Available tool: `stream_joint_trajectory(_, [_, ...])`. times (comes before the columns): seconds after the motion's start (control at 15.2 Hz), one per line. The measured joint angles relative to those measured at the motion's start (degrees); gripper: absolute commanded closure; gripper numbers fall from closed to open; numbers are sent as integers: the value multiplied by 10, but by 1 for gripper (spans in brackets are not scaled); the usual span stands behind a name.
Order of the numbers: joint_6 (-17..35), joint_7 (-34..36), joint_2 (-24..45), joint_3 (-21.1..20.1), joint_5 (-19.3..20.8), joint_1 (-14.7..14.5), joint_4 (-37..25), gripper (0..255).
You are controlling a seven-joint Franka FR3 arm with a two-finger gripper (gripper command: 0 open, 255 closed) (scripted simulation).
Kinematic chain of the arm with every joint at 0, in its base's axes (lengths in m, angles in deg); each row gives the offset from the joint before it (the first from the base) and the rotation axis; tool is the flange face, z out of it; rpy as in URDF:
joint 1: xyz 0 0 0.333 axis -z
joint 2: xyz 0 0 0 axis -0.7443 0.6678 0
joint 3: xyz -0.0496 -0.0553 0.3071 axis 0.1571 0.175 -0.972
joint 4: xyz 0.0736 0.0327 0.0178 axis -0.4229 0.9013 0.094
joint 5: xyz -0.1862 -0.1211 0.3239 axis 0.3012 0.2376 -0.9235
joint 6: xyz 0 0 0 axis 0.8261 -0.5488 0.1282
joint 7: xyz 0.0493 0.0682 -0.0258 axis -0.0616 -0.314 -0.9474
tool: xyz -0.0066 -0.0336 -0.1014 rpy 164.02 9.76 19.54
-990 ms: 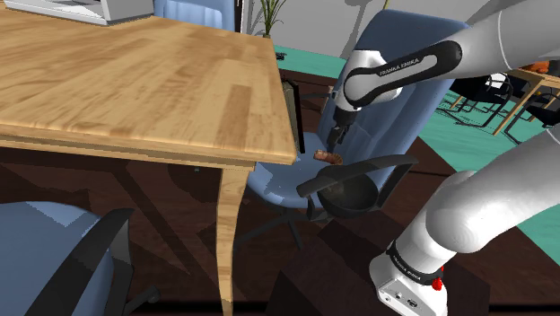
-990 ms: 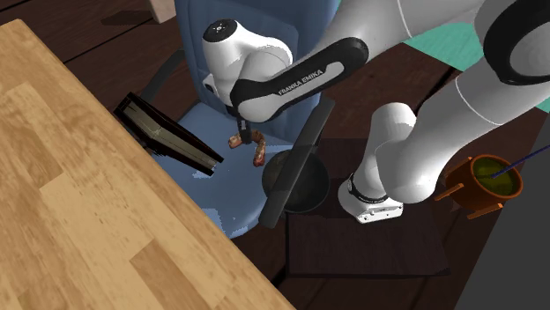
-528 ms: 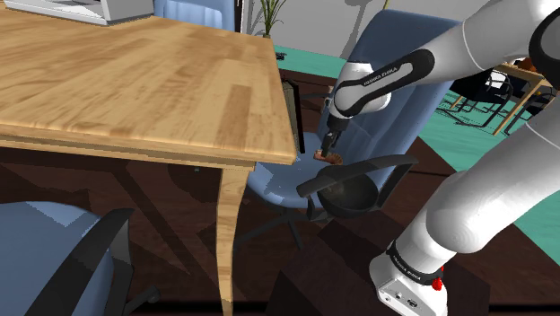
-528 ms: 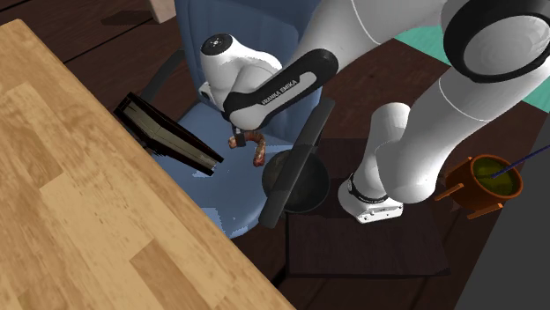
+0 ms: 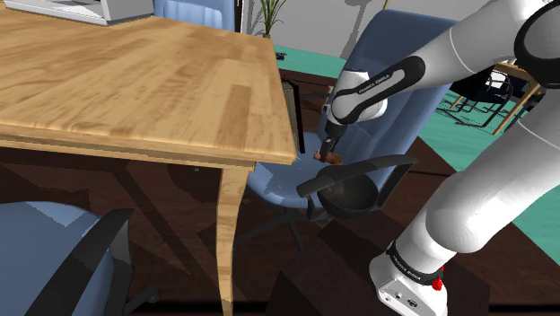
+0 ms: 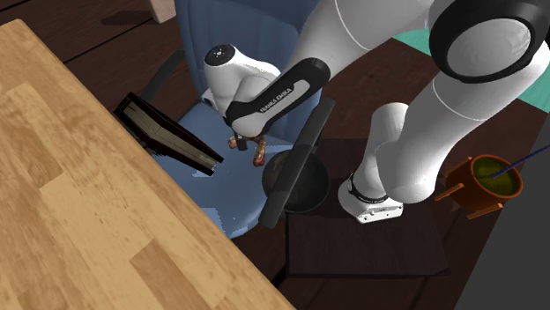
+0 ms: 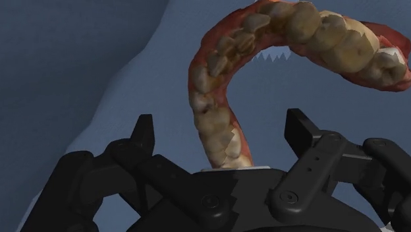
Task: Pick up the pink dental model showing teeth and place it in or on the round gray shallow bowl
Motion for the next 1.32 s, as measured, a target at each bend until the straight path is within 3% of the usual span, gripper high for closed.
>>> stream_joint_trajectory(0.07, [-3,-3,3,0,-2,0,-2,0])
stream_joint_trajectory(0.13, [-5,-2,4,-1,-3,1,-4,255])
stream_joint_trajectory(0.79, [-7,1,11,-1,-2,3,-5,255])
stream_joint_trajectory(1.32, [-75,5,-25,-12,8,9,-6,255])
